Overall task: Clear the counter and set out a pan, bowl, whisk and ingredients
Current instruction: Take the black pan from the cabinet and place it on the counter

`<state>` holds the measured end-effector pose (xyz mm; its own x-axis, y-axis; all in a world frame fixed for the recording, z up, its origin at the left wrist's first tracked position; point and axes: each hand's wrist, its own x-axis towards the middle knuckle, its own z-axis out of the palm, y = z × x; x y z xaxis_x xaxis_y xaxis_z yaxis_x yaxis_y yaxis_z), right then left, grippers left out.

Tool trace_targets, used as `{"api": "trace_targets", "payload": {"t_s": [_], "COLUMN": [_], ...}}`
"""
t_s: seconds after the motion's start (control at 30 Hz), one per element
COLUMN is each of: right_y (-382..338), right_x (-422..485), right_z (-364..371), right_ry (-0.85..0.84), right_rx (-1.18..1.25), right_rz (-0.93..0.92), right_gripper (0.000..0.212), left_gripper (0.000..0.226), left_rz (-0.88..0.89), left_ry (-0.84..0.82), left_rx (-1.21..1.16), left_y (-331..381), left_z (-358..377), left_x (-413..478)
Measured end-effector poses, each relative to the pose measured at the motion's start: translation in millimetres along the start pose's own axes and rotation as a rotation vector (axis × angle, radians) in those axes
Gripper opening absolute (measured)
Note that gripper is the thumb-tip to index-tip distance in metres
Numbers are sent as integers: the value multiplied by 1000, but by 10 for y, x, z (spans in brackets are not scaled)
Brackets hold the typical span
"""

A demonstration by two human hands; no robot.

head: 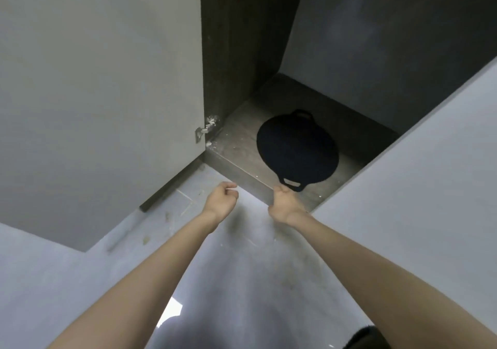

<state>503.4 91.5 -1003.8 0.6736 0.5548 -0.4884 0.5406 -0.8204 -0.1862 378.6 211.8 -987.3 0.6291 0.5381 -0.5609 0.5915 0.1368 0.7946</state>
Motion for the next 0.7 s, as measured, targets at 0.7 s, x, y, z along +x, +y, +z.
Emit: {"api": "trace_targets", "payload": {"t_s": [0.7], "right_y": [500], "right_x": [447], "right_z": [293], "right_ry": [-57], "right_rx": [59], "right_rz": [-126], "right_gripper": [86], "left_gripper": [32], "left_rz": [-48], "left_ry": [-106], "left_rx": [112], "left_y": [-32], "left_z": [88], "left_x": [513]}}
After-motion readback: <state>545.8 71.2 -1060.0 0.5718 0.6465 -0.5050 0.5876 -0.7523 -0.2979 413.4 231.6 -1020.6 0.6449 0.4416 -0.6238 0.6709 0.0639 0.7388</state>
